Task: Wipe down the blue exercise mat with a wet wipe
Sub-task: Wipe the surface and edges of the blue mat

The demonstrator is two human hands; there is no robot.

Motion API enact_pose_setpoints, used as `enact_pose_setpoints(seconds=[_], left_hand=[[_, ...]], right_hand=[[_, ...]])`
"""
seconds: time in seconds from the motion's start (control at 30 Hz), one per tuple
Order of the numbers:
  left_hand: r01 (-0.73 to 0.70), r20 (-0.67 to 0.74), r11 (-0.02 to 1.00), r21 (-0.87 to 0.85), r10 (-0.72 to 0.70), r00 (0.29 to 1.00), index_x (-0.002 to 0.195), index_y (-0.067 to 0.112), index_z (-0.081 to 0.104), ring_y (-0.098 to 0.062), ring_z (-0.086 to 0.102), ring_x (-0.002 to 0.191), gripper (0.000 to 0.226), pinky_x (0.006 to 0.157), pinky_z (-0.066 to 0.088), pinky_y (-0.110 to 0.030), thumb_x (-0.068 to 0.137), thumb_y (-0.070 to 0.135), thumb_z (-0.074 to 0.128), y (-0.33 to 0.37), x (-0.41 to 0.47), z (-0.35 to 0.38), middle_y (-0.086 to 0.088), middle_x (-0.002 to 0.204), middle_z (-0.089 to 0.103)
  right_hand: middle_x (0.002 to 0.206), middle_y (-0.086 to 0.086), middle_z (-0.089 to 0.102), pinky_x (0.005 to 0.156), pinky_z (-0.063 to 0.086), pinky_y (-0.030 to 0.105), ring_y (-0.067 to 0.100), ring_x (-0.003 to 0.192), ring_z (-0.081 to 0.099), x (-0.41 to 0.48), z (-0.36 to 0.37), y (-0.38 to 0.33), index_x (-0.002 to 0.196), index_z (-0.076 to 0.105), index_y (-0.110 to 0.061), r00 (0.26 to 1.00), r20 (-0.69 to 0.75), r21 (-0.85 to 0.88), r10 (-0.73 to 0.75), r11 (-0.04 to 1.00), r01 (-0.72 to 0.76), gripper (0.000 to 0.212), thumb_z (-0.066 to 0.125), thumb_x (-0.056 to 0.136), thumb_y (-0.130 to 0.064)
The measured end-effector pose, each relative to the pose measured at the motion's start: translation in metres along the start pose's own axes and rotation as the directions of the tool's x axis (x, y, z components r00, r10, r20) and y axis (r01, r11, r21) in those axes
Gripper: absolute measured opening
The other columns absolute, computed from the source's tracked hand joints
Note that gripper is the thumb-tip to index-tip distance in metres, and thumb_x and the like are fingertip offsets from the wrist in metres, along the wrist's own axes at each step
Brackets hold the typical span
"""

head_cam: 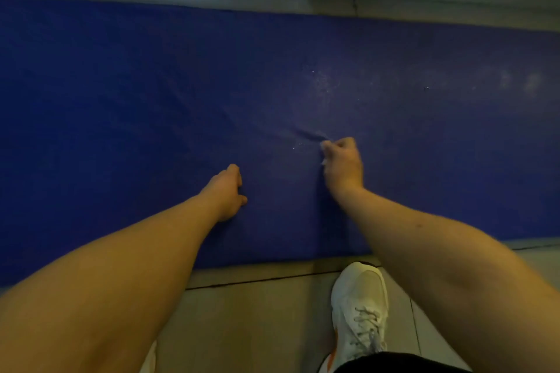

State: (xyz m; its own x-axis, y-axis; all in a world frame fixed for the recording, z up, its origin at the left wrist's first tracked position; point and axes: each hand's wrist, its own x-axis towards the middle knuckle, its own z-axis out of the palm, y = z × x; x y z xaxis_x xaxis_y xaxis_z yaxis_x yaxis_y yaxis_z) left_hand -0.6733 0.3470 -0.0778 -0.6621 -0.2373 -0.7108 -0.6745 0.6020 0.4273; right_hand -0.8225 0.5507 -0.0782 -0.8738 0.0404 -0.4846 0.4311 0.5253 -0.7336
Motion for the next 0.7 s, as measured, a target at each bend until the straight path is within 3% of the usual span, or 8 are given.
enact_pose_setpoints(seconds=[0.1, 0.17, 0.27, 0.37, 0.43, 0.53, 0.63, 0.7], left_hand=[[-0.003, -0.011, 1.000, 0.010, 0.003, 1.000, 0.105, 0.012, 0.043, -0.021, 0.050, 0.087, 0.030, 0.079, 0.048, -0.037, 0.092, 0.017, 0.070, 0.001, 0.000, 0.000, -0.008, 0.105, 0.051], [-0.006, -0.017, 1.000, 0.018, 0.006, 1.000, 0.105, 0.012, 0.043, -0.021, 0.050, 0.087, 0.030, 0.079, 0.048, -0.036, 0.092, 0.016, 0.070, 0.002, -0.001, 0.001, -0.008, 0.105, 0.051], [0.010, -0.026, 1.000, 0.017, -0.009, 1.000, 0.107, 0.011, 0.045, -0.022, 0.052, 0.088, 0.030, 0.081, 0.050, -0.038, 0.091, 0.017, 0.070, 0.001, 0.000, 0.001, -0.007, 0.105, 0.053], [-0.022, -0.035, 1.000, -0.019, 0.021, 0.999, 0.136, 0.017, 0.039, -0.018, 0.058, 0.094, 0.054, 0.087, 0.055, -0.040, 0.090, 0.022, 0.067, -0.001, 0.003, 0.002, -0.003, 0.114, 0.058], [-0.022, -0.037, 0.999, -0.039, 0.021, 0.999, 0.141, 0.021, 0.035, -0.017, 0.059, 0.095, 0.060, 0.085, 0.054, -0.036, 0.090, 0.020, 0.067, -0.001, 0.003, 0.002, 0.000, 0.116, 0.058], [0.033, -0.022, 0.999, -0.009, -0.033, 0.999, 0.108, 0.016, 0.045, -0.018, 0.053, 0.085, 0.030, 0.078, 0.048, -0.036, 0.090, 0.016, 0.070, -0.001, 0.003, 0.002, -0.003, 0.104, 0.053], [0.032, -0.021, 0.999, -0.025, -0.032, 0.999, 0.103, 0.016, 0.043, -0.015, 0.048, 0.081, 0.028, 0.075, 0.043, -0.033, 0.091, 0.016, 0.069, -0.001, -0.002, 0.001, -0.001, 0.099, 0.048], [0.029, -0.014, 0.999, -0.034, -0.029, 0.999, 0.103, 0.015, 0.043, -0.018, 0.049, 0.083, 0.028, 0.075, 0.045, -0.034, 0.091, 0.015, 0.069, 0.001, -0.004, -0.001, -0.003, 0.101, 0.049]], right_hand=[[0.082, 0.002, 0.056, 0.058, 0.043, 0.032, 0.019, 0.071, 0.052, 0.014, -0.012, -0.001, 0.088, 0.048, -0.016, 0.983, -0.178, 0.038, 0.044, 0.999, -0.038, 0.019, 0.056, 0.098, -0.030], [0.084, -0.001, 0.047, 0.056, 0.036, 0.022, 0.015, 0.074, 0.043, 0.001, 0.011, -0.007, 0.091, 0.046, -0.016, 0.989, -0.151, 0.015, -0.012, 1.000, 0.014, 0.010, 0.051, 0.100, -0.017], [0.080, -0.002, 0.048, 0.049, 0.036, 0.016, 0.013, 0.070, 0.043, -0.041, 0.073, -0.015, 0.088, 0.049, -0.018, 0.993, 0.113, 0.092, -0.025, 0.996, 0.014, 0.010, 0.054, 0.096, -0.016], [0.077, 0.004, 0.049, 0.060, 0.042, 0.033, 0.017, 0.070, 0.047, -0.077, 0.116, -0.023, 0.082, 0.048, -0.017, 0.888, 0.459, 0.108, -0.016, 0.993, -0.038, 0.018, 0.057, 0.094, -0.028], [0.078, 0.005, 0.054, 0.064, 0.044, 0.041, 0.019, 0.071, 0.051, -0.069, 0.118, -0.023, 0.083, 0.050, -0.016, 0.844, 0.534, 0.019, -0.047, 0.999, 0.044, 0.023, 0.059, 0.092, -0.035], [0.071, 0.004, 0.057, 0.058, 0.042, 0.038, 0.015, 0.061, 0.051, -0.029, 0.083, -0.026, 0.079, 0.050, -0.020, 0.910, 0.400, -0.019, -0.113, 0.991, 0.131, 0.023, 0.063, 0.087, -0.038], [0.072, 0.005, 0.061, 0.059, 0.039, 0.036, 0.016, 0.062, 0.052, 0.017, 0.033, -0.034, 0.082, 0.048, -0.019, 0.976, 0.188, -0.133, -0.114, 0.981, 0.140, 0.024, 0.060, 0.091, -0.037], [0.082, 0.006, 0.063, 0.062, 0.041, 0.039, 0.021, 0.069, 0.054, 0.039, 0.011, -0.040, 0.088, 0.047, -0.016, 0.964, 0.246, -0.315, -0.104, 0.932, 0.181, 0.025, 0.053, 0.095, -0.040]])
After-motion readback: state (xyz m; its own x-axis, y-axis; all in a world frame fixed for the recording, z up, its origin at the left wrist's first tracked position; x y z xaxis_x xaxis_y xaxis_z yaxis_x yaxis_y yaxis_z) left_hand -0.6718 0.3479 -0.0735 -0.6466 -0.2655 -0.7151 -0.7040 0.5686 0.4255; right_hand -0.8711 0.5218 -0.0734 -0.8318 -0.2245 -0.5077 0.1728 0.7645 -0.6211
